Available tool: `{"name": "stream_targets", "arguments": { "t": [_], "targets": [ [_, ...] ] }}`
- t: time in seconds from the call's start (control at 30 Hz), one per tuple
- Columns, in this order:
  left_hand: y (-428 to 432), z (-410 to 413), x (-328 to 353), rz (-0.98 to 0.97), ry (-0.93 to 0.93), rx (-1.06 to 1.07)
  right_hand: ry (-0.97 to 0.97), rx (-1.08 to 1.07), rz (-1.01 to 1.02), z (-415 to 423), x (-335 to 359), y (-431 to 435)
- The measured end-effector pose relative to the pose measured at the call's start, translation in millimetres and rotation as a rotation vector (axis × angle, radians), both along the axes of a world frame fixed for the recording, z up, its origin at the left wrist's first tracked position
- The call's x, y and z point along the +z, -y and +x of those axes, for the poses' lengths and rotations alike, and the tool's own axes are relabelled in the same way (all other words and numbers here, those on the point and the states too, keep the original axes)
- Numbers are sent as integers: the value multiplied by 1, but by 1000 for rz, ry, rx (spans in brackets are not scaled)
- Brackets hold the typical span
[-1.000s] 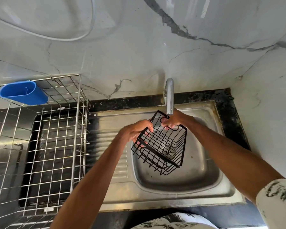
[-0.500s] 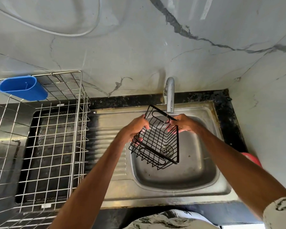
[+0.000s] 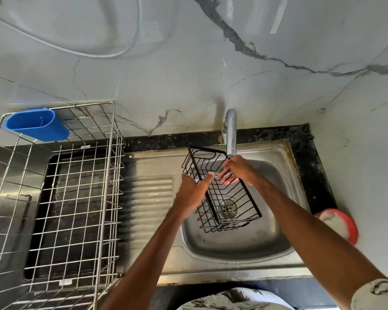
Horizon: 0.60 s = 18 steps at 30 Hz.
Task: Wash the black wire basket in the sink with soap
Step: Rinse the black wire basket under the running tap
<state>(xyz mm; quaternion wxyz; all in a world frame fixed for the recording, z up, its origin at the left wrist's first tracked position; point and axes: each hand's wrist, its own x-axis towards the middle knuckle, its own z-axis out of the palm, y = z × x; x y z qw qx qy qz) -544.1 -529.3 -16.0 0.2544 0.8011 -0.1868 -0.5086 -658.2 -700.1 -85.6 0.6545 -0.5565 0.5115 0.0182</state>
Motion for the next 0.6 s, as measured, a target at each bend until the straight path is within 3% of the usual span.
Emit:
{"name": "stream_targets", "arguments": {
  "t": [0.2, 0.33, 0.4, 0.5, 0.6],
  "targets": [
    [9, 19, -1, 53, -219, 147, -39, 56, 61, -8, -3, 17],
    [13, 25, -8, -60, -635, 283, -90, 81, 74, -14, -4, 23],
    [15, 21, -17, -62, -582, 285, -87, 119, 78, -18, -5, 24],
    [20, 9, -14, -119, -328, 302, -68, 119, 49, -19, -8, 19],
    [23, 2, -12, -166, -172, 244, -105, 188, -175, -6, -11, 20]
  ]
}}
